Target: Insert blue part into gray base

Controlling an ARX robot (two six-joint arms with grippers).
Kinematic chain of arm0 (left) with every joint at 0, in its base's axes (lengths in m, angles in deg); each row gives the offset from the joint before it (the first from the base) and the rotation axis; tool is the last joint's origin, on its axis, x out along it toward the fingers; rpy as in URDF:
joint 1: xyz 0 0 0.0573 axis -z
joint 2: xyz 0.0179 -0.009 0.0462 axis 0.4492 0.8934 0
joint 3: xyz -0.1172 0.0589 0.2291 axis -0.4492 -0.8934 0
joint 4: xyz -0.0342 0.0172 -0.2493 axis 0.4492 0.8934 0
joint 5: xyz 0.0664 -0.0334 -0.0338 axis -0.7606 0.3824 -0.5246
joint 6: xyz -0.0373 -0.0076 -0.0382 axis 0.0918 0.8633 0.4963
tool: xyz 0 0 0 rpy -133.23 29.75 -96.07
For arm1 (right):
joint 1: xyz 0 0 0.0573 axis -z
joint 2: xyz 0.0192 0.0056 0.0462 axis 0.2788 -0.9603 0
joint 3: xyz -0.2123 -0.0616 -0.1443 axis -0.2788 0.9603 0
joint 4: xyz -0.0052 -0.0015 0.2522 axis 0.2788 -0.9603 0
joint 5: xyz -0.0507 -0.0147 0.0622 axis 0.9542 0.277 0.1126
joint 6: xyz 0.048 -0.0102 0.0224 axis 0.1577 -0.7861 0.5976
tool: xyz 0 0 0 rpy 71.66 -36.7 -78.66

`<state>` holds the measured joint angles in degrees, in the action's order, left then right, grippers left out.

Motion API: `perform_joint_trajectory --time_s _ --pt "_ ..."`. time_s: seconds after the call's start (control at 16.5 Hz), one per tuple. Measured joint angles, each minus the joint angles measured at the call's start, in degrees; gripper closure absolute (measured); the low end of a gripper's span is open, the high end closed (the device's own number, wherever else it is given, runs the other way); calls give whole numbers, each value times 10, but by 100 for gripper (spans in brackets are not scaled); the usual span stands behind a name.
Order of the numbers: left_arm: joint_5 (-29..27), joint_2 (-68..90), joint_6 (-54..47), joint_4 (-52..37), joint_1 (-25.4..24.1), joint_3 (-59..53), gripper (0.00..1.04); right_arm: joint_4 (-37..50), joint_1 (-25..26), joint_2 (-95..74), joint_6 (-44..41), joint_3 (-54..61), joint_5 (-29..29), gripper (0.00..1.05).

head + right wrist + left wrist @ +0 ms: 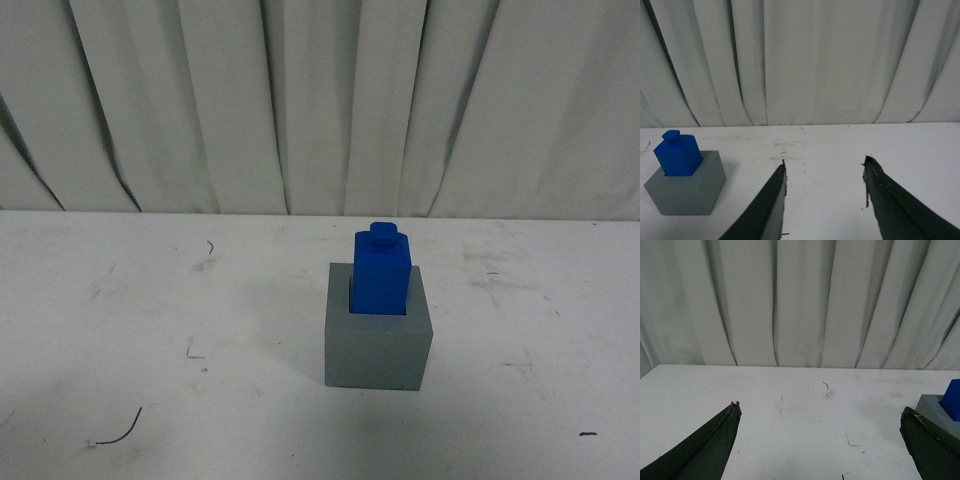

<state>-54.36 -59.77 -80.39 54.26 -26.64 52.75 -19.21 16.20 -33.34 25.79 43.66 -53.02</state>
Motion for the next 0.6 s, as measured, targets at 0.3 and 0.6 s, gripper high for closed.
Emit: perform_joint_trajectory --time_s 0.3,0.6 --pt "0 0 0 0 0 0 7 0 0 0 1 0 0 5" --pt "0 0 0 0 0 0 7 0 0 0 1 0 0 6"
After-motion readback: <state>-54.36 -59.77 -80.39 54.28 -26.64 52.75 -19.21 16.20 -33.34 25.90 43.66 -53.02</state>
